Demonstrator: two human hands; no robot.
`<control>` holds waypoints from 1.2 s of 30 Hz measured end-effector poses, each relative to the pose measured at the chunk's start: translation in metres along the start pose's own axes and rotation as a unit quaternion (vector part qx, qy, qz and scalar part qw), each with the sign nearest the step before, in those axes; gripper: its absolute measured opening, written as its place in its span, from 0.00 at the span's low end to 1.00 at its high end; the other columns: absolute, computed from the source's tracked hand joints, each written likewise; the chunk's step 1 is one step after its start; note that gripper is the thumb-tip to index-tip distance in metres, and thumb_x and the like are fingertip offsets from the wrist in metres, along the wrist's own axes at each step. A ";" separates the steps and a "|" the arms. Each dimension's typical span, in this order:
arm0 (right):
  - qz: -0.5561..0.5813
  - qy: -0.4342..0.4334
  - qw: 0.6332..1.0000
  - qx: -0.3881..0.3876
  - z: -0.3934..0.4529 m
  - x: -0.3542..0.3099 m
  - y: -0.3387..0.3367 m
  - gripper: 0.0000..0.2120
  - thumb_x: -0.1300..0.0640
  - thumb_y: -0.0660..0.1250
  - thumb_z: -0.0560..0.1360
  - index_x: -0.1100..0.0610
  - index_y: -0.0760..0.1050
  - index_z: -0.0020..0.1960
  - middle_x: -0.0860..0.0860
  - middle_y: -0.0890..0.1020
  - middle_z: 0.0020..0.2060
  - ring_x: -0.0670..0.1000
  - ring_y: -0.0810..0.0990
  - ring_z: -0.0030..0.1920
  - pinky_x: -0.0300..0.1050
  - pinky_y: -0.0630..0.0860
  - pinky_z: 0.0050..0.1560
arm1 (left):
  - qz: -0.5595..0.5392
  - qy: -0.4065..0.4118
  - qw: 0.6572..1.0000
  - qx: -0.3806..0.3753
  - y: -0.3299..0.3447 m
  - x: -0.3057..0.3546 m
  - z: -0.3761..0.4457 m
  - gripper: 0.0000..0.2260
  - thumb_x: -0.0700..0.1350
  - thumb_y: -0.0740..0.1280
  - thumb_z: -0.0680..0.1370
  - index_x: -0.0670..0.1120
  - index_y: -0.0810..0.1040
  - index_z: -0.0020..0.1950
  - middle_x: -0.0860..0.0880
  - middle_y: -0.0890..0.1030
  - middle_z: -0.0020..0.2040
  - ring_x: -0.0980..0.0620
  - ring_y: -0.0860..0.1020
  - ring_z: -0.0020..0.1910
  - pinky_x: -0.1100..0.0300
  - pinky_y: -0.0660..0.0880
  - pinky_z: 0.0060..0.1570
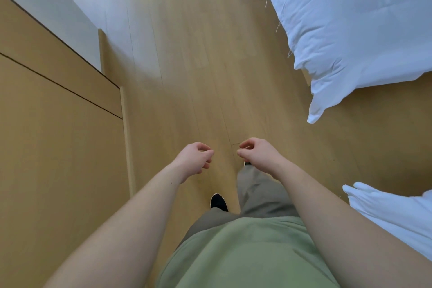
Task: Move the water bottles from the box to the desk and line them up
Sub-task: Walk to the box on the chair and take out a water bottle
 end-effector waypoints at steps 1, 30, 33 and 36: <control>0.002 -0.001 1.000 0.002 0.011 -0.006 -0.008 0.14 0.49 0.69 0.76 0.51 0.77 0.60 0.47 0.82 0.53 0.50 0.82 0.55 0.47 0.77 0.58 | -0.001 0.000 1.000 0.002 -0.005 0.010 0.009 0.10 0.51 0.64 0.81 0.50 0.79 0.60 0.50 0.84 0.51 0.53 0.84 0.49 0.54 0.81 0.53; -0.027 0.000 0.998 -0.054 0.311 -0.235 -0.243 0.12 0.51 0.67 0.79 0.53 0.76 0.60 0.48 0.81 0.53 0.49 0.82 0.51 0.49 0.79 0.56 | -0.064 -0.017 0.998 0.022 -0.137 0.340 0.252 0.10 0.52 0.65 0.82 0.50 0.78 0.61 0.50 0.85 0.51 0.53 0.84 0.51 0.51 0.82 0.56; -0.045 -0.002 0.998 -0.049 0.351 -0.275 -0.252 0.12 0.51 0.67 0.79 0.53 0.76 0.61 0.48 0.81 0.52 0.48 0.82 0.51 0.48 0.79 0.55 | -0.065 -0.013 0.998 0.020 -0.177 0.366 0.287 0.11 0.52 0.65 0.82 0.50 0.78 0.62 0.51 0.85 0.51 0.52 0.84 0.51 0.52 0.82 0.56; -0.047 -0.008 0.998 -0.042 0.393 -0.328 -0.259 0.12 0.51 0.67 0.78 0.53 0.77 0.60 0.48 0.81 0.50 0.49 0.83 0.50 0.48 0.79 0.55 | -0.061 -0.001 0.998 0.031 -0.226 0.399 0.323 0.10 0.51 0.65 0.82 0.50 0.78 0.61 0.50 0.85 0.51 0.52 0.84 0.51 0.53 0.82 0.55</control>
Point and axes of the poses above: each hand's wrist, its own z-axis towards the middle knuckle, its own y-axis out of the palm, x = y × z, the point moved 7 cm from there along z, towards the middle knuckle
